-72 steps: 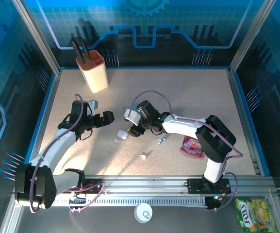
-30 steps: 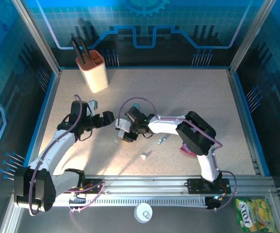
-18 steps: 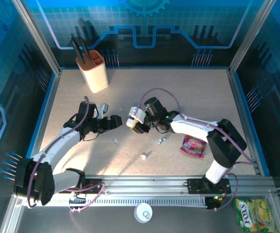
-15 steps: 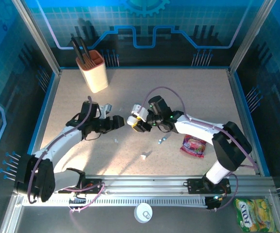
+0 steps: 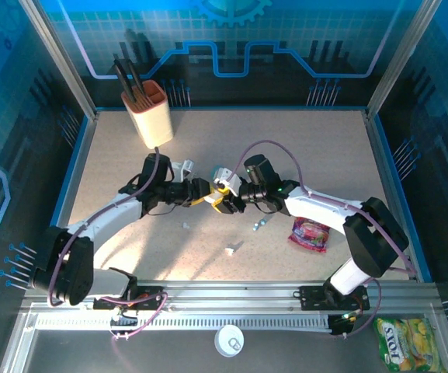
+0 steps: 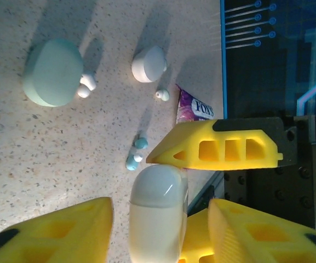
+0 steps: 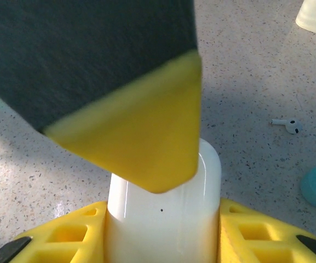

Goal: Insert the wireless bluetooth earbuds into the charging case

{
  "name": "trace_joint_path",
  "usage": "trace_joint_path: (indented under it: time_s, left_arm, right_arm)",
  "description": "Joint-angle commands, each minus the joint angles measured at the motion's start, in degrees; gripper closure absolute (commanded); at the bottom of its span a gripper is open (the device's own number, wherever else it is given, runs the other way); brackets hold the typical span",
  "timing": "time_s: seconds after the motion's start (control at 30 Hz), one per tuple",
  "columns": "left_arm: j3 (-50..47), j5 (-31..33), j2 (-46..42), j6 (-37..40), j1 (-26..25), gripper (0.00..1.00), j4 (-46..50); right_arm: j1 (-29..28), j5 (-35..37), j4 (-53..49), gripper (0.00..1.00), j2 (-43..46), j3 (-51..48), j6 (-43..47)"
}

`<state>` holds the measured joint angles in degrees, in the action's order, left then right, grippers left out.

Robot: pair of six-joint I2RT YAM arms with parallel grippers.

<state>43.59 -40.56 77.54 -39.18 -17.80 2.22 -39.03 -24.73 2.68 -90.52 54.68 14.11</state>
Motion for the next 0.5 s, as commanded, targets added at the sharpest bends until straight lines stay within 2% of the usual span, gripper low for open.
trace_joint_path:
  time_s: [0.0, 0.17, 0.23, 0.3, 0.4, 0.47]
  left_arm:
    - [0.54, -4.05, 0.94, -2.29, -0.83, 0.59, -4.27]
    - [0.36, -5.39, 1.37, -2.45, -1.01, 0.72, -5.52]
    - [0.15, -5.97, 1.56, -2.42, -0.99, 0.82, -6.27]
    - [-0.36, -6.28, 1.74, -2.30, -0.96, 0.88, -8.75]
    - [-1.52, -6.19, 1.66, -1.97, -0.92, 0.86, -14.46]
    - [-2.62, -5.81, 1.26, -0.72, -0.92, 0.85, -19.73]
  right_arm:
    - [0.71, -1.95, 2.21, 0.65, 1.76, -0.63, -0.71]
    - [0.93, -1.44, 2.31, 0.65, 1.75, -0.80, -1.06]
    - [0.89, -1.46, 2.09, 0.63, 1.92, -0.80, -1.19]
    - [1.01, -1.42, 2.32, 0.49, 2.67, -1.20, -1.79]
    - [2.42, -3.54, 3.12, 0.27, 4.55, -1.99, -4.64]
    - [4.33, -7.61, 5.95, 0.19, 6.91, -3.89, -8.34]
